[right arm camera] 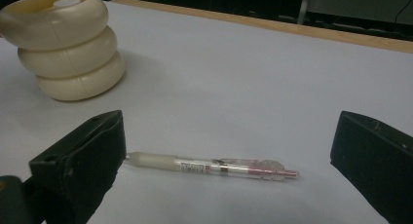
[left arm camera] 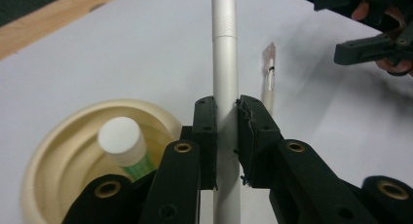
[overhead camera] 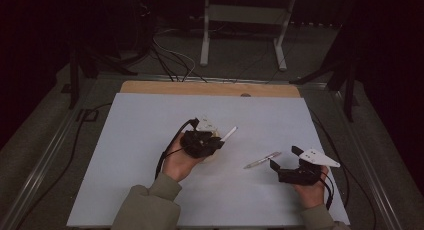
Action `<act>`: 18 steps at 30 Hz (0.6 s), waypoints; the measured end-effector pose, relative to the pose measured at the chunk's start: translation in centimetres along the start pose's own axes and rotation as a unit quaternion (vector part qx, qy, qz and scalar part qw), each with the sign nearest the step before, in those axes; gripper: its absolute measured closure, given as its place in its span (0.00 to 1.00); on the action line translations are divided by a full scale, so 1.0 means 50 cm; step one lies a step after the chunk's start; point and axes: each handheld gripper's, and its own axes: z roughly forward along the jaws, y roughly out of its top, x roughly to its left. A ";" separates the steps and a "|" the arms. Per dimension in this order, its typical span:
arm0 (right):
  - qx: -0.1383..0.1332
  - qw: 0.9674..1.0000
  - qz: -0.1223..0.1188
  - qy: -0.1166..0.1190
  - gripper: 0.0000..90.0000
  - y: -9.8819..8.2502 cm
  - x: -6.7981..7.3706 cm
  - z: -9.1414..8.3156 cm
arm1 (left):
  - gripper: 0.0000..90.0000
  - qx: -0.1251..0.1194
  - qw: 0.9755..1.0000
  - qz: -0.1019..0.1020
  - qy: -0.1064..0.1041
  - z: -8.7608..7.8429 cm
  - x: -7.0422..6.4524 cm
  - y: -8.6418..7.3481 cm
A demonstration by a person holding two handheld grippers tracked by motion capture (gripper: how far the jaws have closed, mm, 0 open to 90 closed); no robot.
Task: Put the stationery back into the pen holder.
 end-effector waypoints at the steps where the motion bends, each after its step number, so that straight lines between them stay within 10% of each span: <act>1: 0.000 1.000 0.000 0.000 0.00 0.000 0.000 0.000 | 0.88 -0.004 1.000 -0.002 0.002 -0.002 0.002 0.000; 18: 0.001 1.000 0.001 0.000 0.00 0.000 0.001 -0.001 | 0.88 -0.040 0.998 -0.032 0.024 -0.016 0.032 -0.001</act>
